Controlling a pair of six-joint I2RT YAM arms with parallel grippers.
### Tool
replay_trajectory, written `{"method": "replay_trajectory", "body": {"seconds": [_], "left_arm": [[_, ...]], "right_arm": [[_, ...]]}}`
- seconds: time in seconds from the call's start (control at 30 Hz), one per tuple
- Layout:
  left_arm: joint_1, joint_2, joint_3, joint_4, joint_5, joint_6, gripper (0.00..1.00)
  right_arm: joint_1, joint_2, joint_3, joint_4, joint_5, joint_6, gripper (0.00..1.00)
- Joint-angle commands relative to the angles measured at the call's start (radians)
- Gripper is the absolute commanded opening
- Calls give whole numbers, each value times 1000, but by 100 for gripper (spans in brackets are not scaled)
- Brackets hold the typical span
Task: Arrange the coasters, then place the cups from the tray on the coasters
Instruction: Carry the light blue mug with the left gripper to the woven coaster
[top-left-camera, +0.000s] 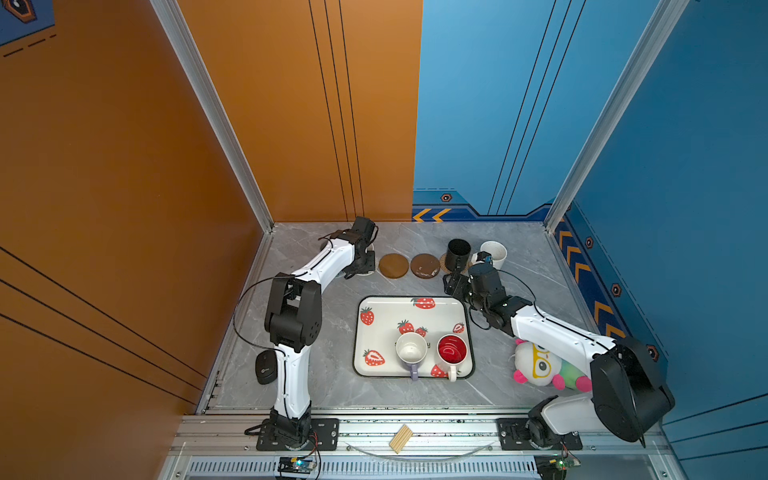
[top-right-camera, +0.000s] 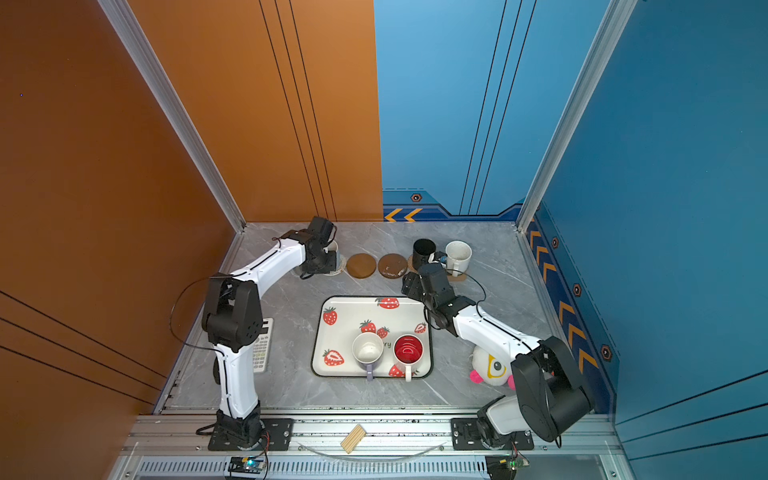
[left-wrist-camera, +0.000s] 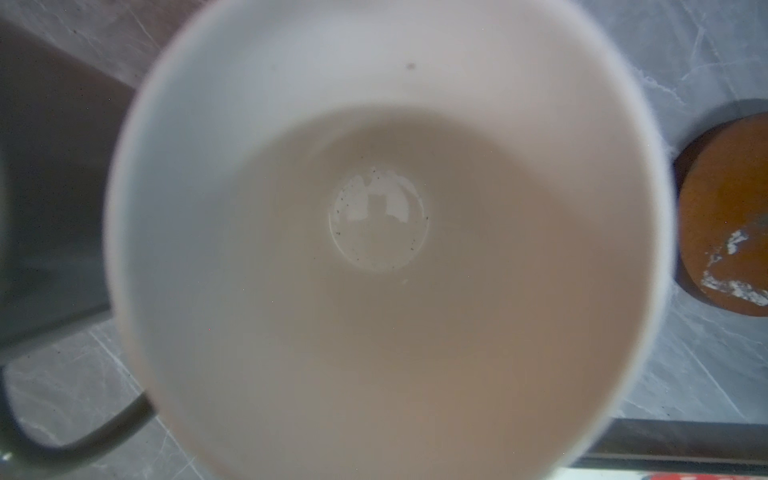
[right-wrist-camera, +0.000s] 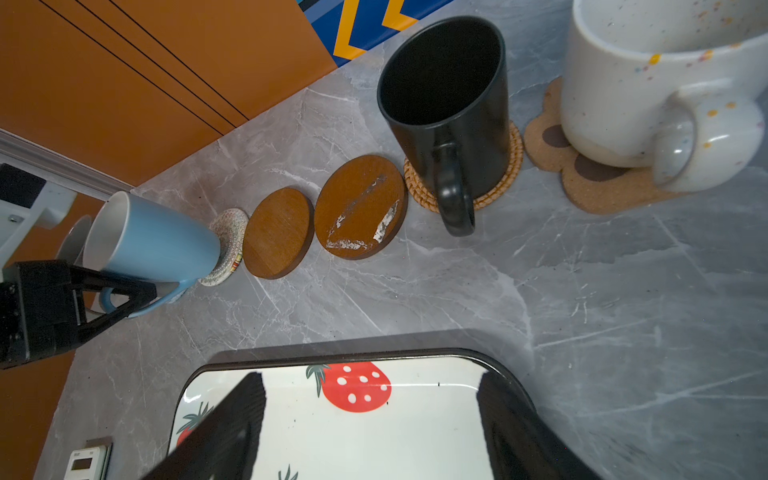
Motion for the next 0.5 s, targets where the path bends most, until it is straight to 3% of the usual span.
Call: {"method": "replay_trajectory", "body": {"seconds": [0.0,0.47], "left_arm": [[7,5,53,34,-36,23,0],[8,33,67,34,-38,26,0]], "right_arm": [[-9,8,-5,20,-10,9,79],[-13,29,0,28,-17,12,79]]}}
